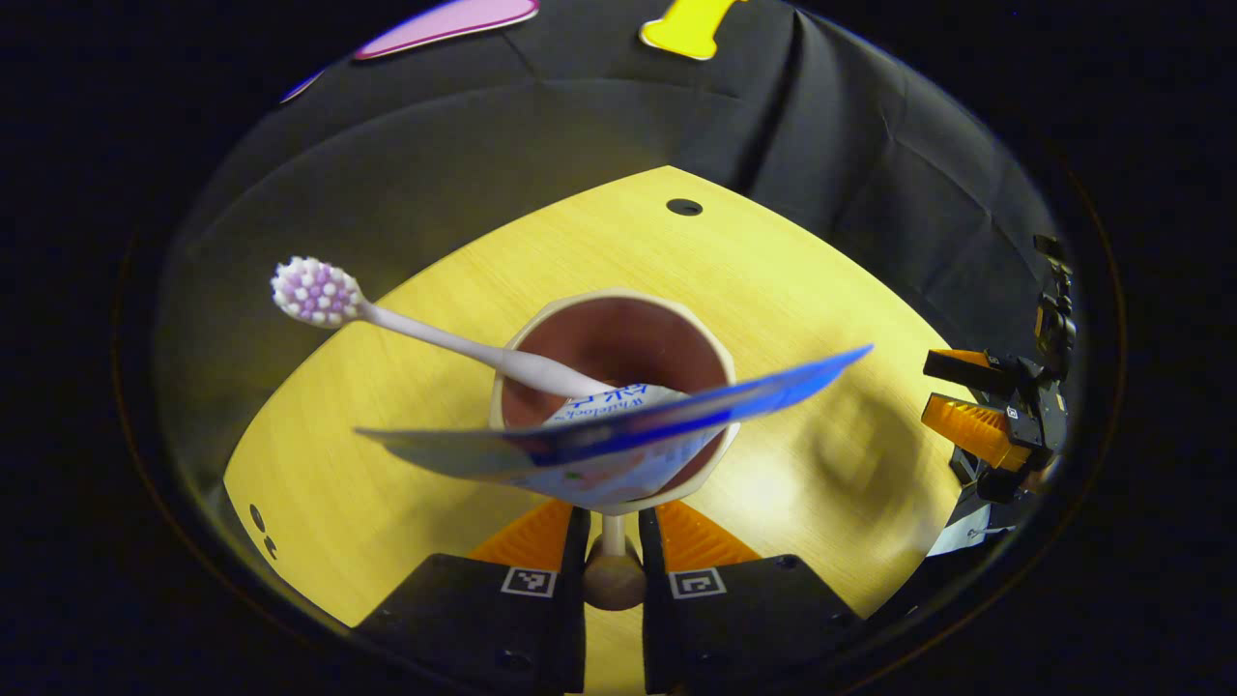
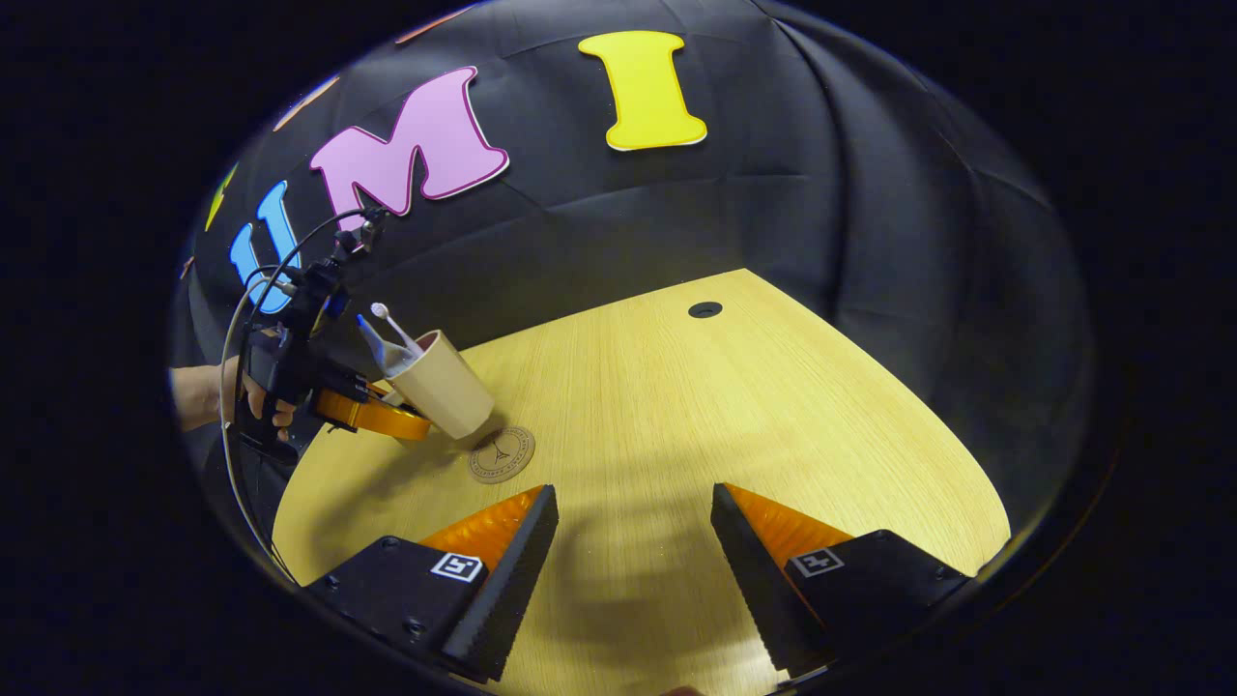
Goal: Put the toothbrush and toothpaste on the desktop into the cup, then pick up the cup and place it on the coaster on the desktop.
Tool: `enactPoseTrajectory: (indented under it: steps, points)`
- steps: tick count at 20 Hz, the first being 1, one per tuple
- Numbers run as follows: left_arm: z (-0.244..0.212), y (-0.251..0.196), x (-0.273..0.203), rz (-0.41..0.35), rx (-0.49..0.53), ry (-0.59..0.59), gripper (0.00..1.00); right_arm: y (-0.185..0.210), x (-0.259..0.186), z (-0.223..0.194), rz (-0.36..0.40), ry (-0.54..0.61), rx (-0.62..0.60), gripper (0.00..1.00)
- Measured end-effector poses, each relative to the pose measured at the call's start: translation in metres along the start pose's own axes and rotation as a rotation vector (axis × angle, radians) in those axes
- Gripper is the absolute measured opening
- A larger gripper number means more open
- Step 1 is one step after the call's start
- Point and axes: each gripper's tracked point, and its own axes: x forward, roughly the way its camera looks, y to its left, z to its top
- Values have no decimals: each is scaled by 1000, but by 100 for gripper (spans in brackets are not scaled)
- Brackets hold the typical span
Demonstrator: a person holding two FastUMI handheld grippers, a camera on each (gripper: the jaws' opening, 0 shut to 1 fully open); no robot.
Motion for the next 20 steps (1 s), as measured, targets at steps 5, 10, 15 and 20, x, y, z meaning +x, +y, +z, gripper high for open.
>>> enactPoseTrajectory:
  steps: [5,10,15,20]
  points:
    - [-3,-3,9,-5,22,77,28,-10,2,-8,-23,-3,-25,98]
    - [-5,-7,20,3,38,121,28,-11,4,-16,-19,11,2,98]
    - [-4,-12,21,21,39,134,36,-9,5,-19,-7,23,23,98]
    - [-2,-14,-3,34,17,96,78,-7,1,-12,-5,11,20,98]
